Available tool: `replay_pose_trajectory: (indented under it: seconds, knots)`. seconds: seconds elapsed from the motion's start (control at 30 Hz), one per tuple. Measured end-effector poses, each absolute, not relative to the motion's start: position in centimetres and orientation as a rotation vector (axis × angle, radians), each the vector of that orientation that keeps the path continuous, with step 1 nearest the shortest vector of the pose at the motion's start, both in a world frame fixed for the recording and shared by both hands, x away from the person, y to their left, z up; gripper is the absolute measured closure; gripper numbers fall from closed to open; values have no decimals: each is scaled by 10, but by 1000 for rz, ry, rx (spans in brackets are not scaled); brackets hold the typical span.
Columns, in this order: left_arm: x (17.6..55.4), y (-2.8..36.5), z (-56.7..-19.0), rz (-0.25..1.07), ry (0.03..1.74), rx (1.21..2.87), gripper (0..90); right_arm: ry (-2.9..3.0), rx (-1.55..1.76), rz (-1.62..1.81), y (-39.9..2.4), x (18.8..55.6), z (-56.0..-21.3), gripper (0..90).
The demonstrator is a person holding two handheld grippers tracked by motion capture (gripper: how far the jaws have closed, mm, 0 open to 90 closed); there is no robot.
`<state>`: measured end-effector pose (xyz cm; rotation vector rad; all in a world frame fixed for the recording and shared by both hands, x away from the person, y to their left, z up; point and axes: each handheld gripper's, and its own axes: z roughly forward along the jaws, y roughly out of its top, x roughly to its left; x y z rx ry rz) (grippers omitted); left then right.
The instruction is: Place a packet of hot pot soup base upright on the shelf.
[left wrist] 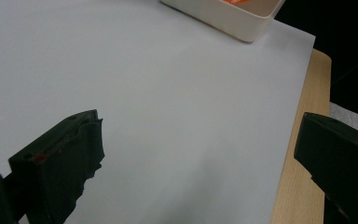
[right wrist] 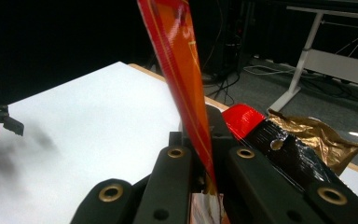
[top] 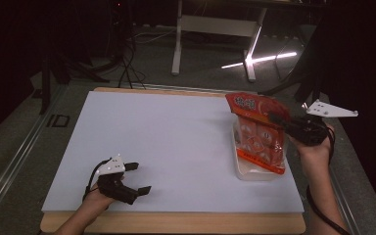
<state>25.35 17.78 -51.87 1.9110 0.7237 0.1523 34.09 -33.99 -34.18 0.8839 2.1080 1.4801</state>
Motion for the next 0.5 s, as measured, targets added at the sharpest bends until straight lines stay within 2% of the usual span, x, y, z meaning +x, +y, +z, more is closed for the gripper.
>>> replay_pose_trajectory:
  seconds: [0.5]
  knots:
    - [254, 177, -519, 151, 725, 1917, 13, 2110, 957, 1504, -349, 344, -369, 900]
